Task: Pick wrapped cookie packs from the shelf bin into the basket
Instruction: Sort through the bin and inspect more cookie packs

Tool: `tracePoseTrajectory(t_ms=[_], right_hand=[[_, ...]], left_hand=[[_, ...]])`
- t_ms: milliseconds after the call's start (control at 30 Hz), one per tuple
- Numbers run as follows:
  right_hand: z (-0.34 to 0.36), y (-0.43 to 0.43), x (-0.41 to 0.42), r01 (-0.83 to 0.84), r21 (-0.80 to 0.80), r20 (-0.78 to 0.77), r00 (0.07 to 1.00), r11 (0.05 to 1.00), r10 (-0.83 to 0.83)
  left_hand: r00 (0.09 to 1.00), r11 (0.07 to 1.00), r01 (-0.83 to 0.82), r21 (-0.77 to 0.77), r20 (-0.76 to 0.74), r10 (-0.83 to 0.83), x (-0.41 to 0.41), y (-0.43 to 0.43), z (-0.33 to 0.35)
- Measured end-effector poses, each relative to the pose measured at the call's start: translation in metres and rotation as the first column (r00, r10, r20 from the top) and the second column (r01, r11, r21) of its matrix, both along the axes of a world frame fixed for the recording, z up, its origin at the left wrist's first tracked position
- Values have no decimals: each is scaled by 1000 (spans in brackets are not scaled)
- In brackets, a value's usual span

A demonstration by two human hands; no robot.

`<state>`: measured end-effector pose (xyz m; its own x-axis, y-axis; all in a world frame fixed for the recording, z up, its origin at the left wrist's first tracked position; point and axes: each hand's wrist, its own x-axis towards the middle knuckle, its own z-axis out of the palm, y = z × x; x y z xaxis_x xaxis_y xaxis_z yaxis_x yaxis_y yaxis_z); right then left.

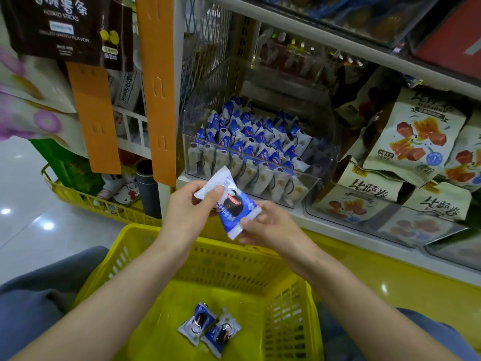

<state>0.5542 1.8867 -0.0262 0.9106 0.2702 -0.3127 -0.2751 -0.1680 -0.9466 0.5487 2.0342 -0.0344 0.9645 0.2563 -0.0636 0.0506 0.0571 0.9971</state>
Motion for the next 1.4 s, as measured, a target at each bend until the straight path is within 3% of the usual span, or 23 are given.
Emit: tracePoseTrajectory(t_ms=[67, 133, 167, 267, 467, 633, 700, 800, 867, 933, 1000, 1067, 1133, 1200, 1267, 1333, 1400], right_hand=[[-2, 0, -1, -115, -214, 76, 988, 970, 134], [-4, -1, 0, -86, -446, 222, 954, 891, 203], [-5, -1, -1, -63, -474, 279, 935, 878, 218], [-4, 1, -1, -22, -357, 362, 918, 934, 160], [-4, 1, 2, 1, -239, 361, 928, 971, 88], [-4, 3, -4, 11, -249, 429, 898, 968, 100], [-3, 0, -4, 66, -360, 548, 822, 931, 154], [-3, -3, -3, 174, -523, 706, 637, 834, 310], [-3, -2, -3, 203, -532, 722, 616, 822, 316], [-2, -2, -1, 216, -463, 706, 676, 860, 211], [1, -2, 2, 239, -309, 616, 788, 921, 2], [6, -3, 7, 292, -112, 439, 872, 950, -216], [10, -4, 11, 327, 68, 212, 918, 943, -334], [12, -5, 12, 320, 175, 9, 945, 931, -327], [12, -6, 12, 249, 158, -83, 968, 956, -239], [10, -6, 10, 121, 64, -72, 991, 991, -116], [7, -5, 6, 7, -117, 36, 999, 993, -3]], left_hand=[[1000, 999, 11, 53, 13, -12, 0, 0, 0], [998, 993, 47, 109, 29, -51, -2, 0, 2], [996, 985, 73, 156, 38, -80, -2, 0, 2], [981, 950, 172, 261, 45, -190, -4, 0, 3], [984, 984, 178, 10, 19, -178, -6, -5, 3], [974, 973, 211, 96, 68, -218, -6, -2, 3], [968, 965, 231, 123, 69, -240, -6, -2, 2], [968, 967, 250, 56, 20, -252, -5, -3, 0], [968, 968, 250, 1, -20, -250, -4, -4, -1], [962, 964, 262, -42, -66, -264, -3, -4, 0], [944, 954, 298, -46, -134, -301, -2, -3, -1], [934, 949, 313, -35, -168, -314, -4, -4, -2], [955, 963, 265, -55, -126, -270, -5, -6, -1], [980, 980, 179, -86, -74, -186, -4, -5, 1], [994, 991, 90, -100, -48, -95, -1, -3, 1], [999, 998, 34, -57, -10, -35, 1, 0, 0], [999, 999, 22, 47, 34, -23, 1, 3, -2]])
